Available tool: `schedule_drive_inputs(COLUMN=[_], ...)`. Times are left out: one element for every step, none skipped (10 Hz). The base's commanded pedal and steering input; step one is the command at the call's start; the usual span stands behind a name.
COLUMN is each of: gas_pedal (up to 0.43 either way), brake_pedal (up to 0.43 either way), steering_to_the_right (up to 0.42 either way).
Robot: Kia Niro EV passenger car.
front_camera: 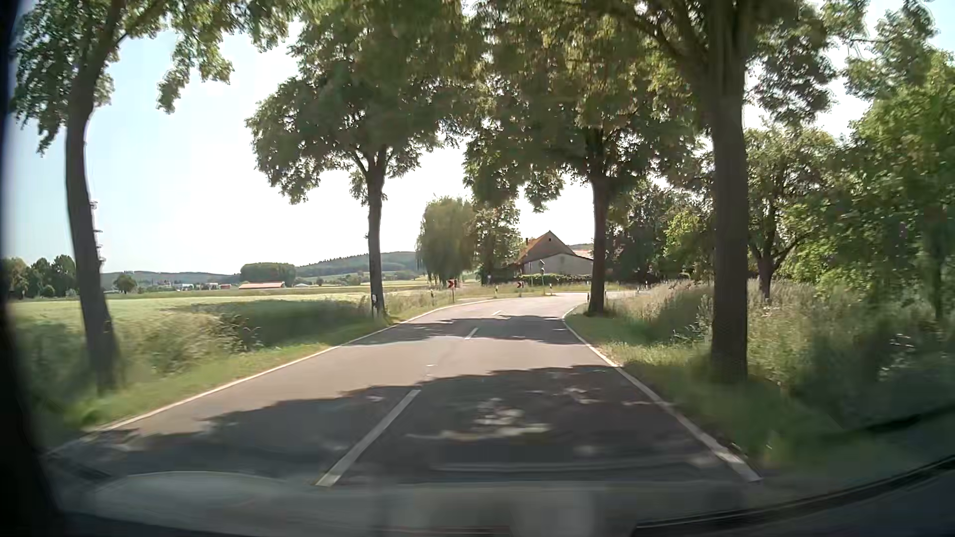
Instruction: Follow the waypoints while adhering to traffic rules and regulations
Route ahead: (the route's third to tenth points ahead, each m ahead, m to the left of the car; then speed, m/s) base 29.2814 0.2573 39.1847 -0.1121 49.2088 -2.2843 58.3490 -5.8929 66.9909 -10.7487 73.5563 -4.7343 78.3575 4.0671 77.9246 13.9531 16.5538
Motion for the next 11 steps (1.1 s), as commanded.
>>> schedule_drive_inputs(gas_pedal=[0.0, 0.0, 0.0, 0.0, 0.0, 0.0, 0.0, 0.0, 0.0, 0.0, 0.0], brake_pedal=[0.183, 0.183, 0.152, 0.116, 0.116, 0.146, 0.177, 0.177, 0.177, 0.183, 0.195], steering_to_the_right=[0.005, 0.004, 0.003, 0.003, 0.003, 0.004, 0.008, 0.012, 0.013, 0.014, 0.016])
